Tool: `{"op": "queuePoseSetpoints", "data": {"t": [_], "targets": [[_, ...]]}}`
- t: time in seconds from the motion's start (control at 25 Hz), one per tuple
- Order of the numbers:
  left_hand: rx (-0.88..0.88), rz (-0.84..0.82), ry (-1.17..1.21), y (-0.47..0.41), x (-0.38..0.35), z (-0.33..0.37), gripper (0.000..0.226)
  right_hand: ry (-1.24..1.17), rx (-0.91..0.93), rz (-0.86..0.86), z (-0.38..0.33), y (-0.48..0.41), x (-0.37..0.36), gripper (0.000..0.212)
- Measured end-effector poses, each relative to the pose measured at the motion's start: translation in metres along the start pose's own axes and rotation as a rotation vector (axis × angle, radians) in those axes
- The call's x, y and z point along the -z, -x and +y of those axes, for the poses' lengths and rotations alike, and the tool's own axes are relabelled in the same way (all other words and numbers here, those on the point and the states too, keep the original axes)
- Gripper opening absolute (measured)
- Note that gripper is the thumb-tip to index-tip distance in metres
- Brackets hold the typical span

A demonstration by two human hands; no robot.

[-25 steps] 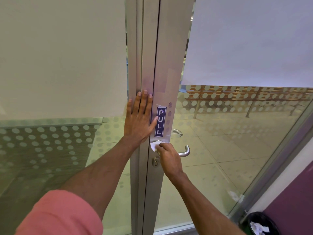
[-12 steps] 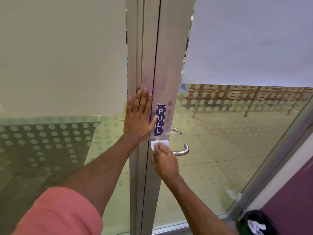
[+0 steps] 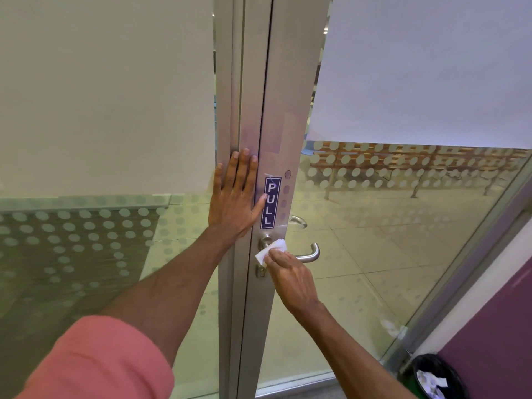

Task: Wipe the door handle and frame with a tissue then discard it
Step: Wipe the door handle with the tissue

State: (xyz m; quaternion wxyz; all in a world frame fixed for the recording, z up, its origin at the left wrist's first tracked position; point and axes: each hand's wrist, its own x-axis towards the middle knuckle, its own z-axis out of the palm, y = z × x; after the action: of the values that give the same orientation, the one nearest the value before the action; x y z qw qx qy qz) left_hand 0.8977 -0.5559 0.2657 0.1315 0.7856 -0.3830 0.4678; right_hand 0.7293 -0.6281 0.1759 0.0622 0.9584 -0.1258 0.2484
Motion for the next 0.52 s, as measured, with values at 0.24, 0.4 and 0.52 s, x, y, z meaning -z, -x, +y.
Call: {"op": "queuePoseSetpoints", "data": {"t": [0.24,0.4,0.52], "targets": [[0.001,-0.007,-0.003,-0.001,0.001,0.001,0.087,-0.073,-0.037,-0.065,-0.006,-0.017,-0.007,0.039],[0.012,-0.041,0.017,0.0,0.004,0.002,0.089,-0.101,0.015,0.058,0.006,0.005,0.002,0.033],[0.042,-0.063,0.115,0.004,0.012,0.003,0.084,-0.132,0.033,0.209,0.005,0.029,-0.001,0.037]]}}
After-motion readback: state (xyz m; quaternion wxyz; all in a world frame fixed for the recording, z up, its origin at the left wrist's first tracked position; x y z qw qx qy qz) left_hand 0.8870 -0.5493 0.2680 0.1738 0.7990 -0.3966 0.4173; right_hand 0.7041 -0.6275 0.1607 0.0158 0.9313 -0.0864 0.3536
